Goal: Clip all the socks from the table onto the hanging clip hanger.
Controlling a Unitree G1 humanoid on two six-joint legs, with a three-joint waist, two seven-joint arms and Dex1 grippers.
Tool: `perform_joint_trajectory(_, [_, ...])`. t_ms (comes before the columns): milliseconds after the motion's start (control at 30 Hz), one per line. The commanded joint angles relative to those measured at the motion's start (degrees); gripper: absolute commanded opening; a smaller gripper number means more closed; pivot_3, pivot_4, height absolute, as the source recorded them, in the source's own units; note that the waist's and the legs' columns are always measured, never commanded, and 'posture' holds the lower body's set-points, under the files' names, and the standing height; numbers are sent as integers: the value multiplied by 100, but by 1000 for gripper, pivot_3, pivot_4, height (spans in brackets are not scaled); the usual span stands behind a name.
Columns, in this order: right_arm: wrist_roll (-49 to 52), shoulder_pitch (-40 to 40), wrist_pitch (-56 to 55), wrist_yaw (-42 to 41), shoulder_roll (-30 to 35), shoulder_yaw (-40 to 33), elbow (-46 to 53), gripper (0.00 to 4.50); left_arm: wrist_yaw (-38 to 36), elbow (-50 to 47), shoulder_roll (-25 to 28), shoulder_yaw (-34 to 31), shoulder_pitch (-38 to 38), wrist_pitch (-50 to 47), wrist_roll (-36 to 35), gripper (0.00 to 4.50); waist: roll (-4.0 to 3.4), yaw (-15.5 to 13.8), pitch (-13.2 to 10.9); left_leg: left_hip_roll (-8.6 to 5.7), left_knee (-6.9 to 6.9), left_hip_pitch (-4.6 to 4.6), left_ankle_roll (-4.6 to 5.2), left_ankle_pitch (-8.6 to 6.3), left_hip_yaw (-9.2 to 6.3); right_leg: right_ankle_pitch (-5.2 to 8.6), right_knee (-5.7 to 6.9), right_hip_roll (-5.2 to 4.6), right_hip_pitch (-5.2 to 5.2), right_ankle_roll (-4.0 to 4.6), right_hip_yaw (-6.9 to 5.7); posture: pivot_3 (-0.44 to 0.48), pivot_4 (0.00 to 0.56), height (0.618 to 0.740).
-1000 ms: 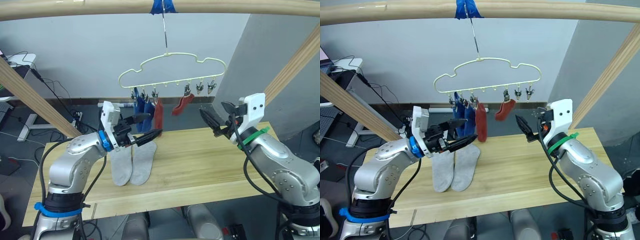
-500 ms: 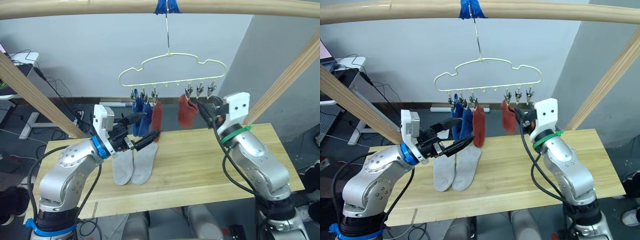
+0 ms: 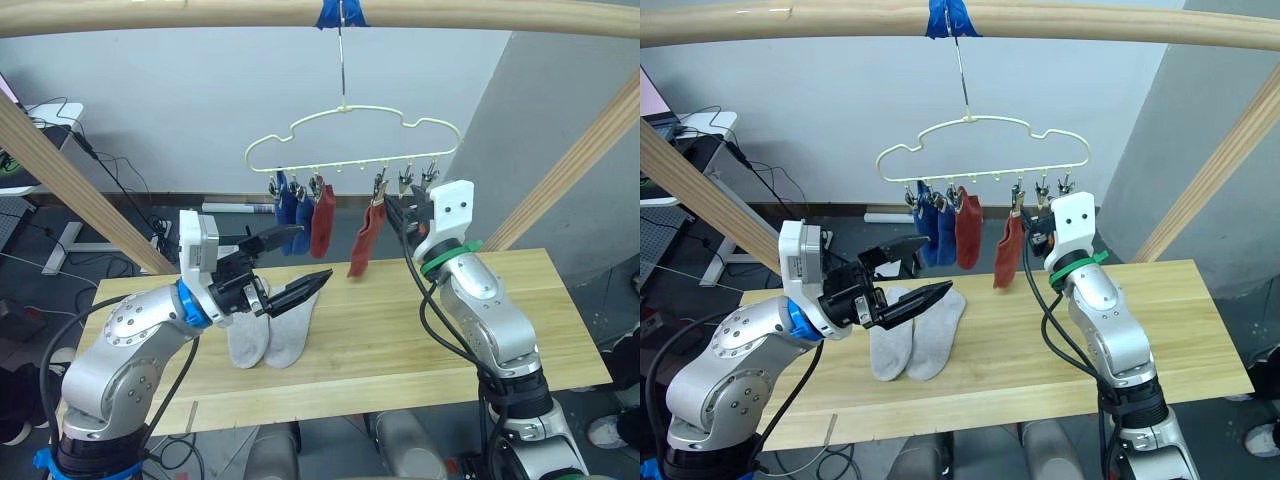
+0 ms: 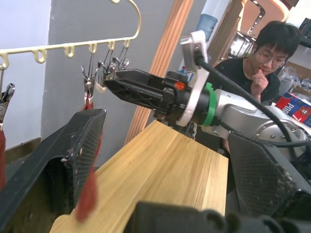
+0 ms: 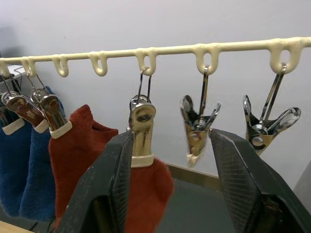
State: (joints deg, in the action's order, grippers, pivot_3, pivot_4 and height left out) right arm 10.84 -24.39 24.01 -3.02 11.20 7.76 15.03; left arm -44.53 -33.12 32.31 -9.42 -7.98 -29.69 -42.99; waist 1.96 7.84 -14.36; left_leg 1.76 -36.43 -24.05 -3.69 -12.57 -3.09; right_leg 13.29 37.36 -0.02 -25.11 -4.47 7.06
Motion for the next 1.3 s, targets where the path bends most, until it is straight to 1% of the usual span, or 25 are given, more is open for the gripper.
perform_joint_trajectory(33, [-130, -151, -174, -58, -31, -199, 77, 2576, -19, -191, 42, -60, 19, 128, -95, 4500, 0, -4, 0, 0, 0, 0, 0, 0, 0, 0, 0, 0, 0, 1, -1, -82, 220, 740])
perform_joint_trajectory(100, [-199, -157, -145, -65, -29, -239, 53, 2576, -11, -191, 42, -58, 15, 128, -98, 4500, 0, -6, 0, 0, 0, 0, 0, 0, 0, -8, 0, 0, 0, 14, -1, -81, 221, 740])
perform_joint_trajectory(600, [-434, -451, -310, -75, -382, -358, -445, 2576, 33, -149, 15, 35, -4, 160, -2, 4500, 0, -4, 0, 0, -1, 5, 0, 0, 0, -10, 11, 1, 0, 17, -1, -72, 227, 740])
perform_joint_trajectory(967, [-762, -570, -272, 28, -341, -461, -687, 2576, 117, -229, 7, 62, 37, 134, -13, 4500, 0, -6, 0, 0, -3, 12, 0, 1, -1, -8, 28, 2, -1, 18, 0, -64, 228, 740])
perform_joint_trajectory(1300, [-651, -777, -272, 8, -647, -612, -890, 2576, 140, -210, 31, 118, 11, 138, -4, 4500, 0, -7, 0, 0, -6, 13, -1, 1, -1, -9, 33, 3, -1, 20, 1, -64, 228, 740])
